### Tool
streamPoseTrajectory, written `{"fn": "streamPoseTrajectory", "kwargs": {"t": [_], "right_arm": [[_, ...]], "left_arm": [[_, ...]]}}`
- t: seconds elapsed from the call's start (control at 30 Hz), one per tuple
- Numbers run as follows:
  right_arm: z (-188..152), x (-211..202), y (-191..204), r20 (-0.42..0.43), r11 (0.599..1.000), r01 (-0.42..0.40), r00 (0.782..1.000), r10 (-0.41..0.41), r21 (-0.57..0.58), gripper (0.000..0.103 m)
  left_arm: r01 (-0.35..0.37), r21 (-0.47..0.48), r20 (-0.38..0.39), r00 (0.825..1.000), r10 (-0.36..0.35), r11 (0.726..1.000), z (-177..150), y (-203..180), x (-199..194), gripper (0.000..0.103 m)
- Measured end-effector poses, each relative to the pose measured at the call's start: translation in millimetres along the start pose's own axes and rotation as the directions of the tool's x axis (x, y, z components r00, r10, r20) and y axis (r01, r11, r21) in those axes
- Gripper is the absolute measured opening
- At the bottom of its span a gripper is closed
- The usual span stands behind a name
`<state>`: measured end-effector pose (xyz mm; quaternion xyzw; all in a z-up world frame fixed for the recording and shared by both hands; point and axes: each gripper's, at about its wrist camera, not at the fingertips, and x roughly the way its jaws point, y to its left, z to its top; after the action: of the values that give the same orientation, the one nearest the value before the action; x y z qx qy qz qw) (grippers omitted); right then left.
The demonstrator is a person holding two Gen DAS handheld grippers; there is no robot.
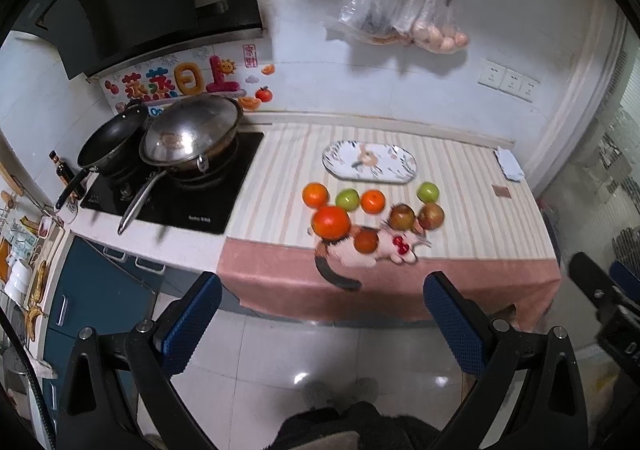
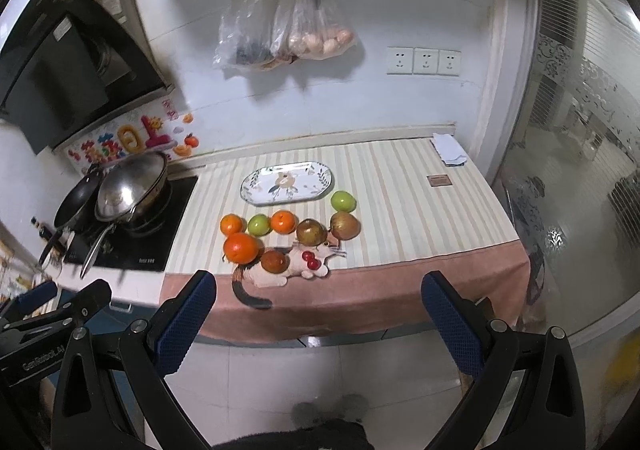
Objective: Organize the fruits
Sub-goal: 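Grasp the large orange with the left tool while the right tool grasps a red apple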
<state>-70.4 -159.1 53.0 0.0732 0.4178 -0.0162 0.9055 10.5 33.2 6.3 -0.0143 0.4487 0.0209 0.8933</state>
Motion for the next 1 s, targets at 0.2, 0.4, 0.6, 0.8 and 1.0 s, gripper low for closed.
{"fn": "streamPoseTrajectory", "kwargs": {"t": [0.2, 0.4, 0.6, 0.8, 1.0], "right_arm": [[9.0, 41.3, 0.5, -0.015, 0.998, -0.011, 1.000, 0.012, 0.056, 0.103], [18.9, 131.9, -10.0, -0.133, 0.995, -0.002, 0.991, 0.015, 0.095, 0.103], [30.9, 252.3, -34.8, -0.281, 0.987, -0.045, 0.956, 0.088, 0.155, 0.103], [45.6, 360.7, -53.9, -0.406, 0.984, -0.054, 0.906, 0.120, 0.170, 0.103], [55.1, 456.2, -79.1, -0.514, 0.968, -0.047, 0.840, 0.173, 0.248, 0.102]], "left_arm": [[-0.043, 0.009, 0.012, 0.999, 0.043, 0.999, 16.8, 14.1, 48.1, 0.103], [-0.064, -0.010, -0.155, 0.986, 0.062, 0.998, 34.1, 22.7, 137.9, 0.103], [-0.076, -0.041, -0.335, 0.940, 0.058, 0.996, 47.7, 22.3, 243.1, 0.103], [-0.071, -0.115, -0.520, 0.854, 0.001, 0.991, 55.7, 16.5, 354.4, 0.103], [-0.075, -0.179, -0.643, 0.764, -0.059, 0.981, 49.9, 5.1, 436.5, 0.103]]}}
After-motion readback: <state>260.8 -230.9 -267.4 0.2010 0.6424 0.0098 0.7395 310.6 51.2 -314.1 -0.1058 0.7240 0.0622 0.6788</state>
